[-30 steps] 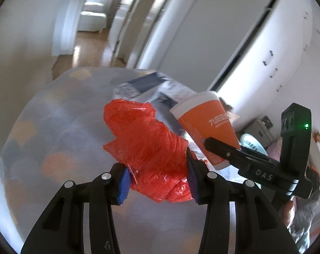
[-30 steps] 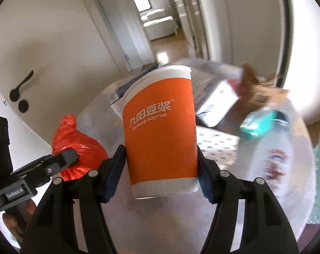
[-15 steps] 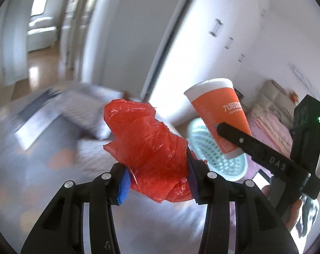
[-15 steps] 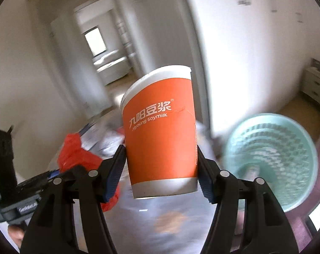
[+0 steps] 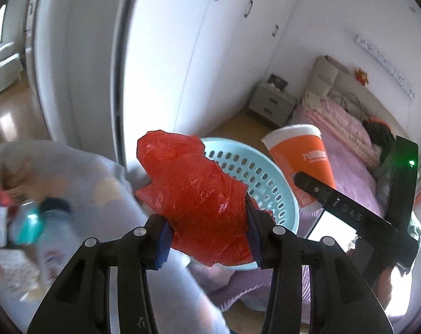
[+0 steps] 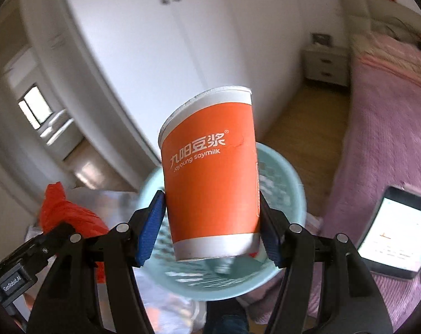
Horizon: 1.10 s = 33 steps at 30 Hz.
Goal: Collect trash
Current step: 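Carry the red bag and orange cup over the green basket and release both, then grasp the dark blue milk carton with the left tool while the right tool grasps the plastic milk bottle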
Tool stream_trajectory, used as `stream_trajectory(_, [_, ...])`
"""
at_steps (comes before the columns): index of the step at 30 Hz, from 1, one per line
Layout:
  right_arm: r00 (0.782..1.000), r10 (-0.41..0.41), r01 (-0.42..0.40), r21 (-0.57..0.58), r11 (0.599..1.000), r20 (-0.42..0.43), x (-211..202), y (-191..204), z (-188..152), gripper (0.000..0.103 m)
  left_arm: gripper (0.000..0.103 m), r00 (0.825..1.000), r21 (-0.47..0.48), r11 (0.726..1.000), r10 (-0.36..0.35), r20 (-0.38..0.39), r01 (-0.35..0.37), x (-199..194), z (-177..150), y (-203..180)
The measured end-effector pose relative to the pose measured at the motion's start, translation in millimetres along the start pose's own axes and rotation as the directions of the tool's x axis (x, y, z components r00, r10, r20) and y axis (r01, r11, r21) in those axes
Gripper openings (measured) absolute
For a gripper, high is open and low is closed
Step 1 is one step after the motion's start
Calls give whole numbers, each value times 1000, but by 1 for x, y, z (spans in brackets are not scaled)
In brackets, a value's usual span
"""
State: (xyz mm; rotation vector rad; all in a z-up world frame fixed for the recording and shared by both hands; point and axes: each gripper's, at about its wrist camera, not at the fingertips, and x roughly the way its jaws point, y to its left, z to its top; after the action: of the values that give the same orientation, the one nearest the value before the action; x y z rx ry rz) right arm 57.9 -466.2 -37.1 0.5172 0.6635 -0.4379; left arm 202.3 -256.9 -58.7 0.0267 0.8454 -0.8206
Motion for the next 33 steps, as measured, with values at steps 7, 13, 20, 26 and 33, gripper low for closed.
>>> stream_trajectory(7, [994, -70, 76, 64, 995, -82, 37, -46, -2, 60, 43, 996, -9, 1000, 5, -86, -6, 64, 5, -6])
stream_trajectory(13, [991, -61, 68, 54, 996, -120, 63, -37, 6, 61, 66, 997, 5, 999, 44, -62, -44, 75, 9, -6])
stream_trajectory(20, [989, -54, 60, 40, 997, -137, 57, -31, 9, 64, 70, 999, -40, 999, 26, -22, -27, 46, 7, 6])
stream_trajectory(26, [994, -21, 22, 4, 1000, -106, 36, -19, 6, 64, 70, 999, -71, 997, 10, 44, -7, 7, 0, 10])
stream_trajectory(33, [998, 61, -64, -81, 995, -33, -5, 23, 0, 64, 74, 989, -117, 993, 46, 143, -30, -59, -17, 24])
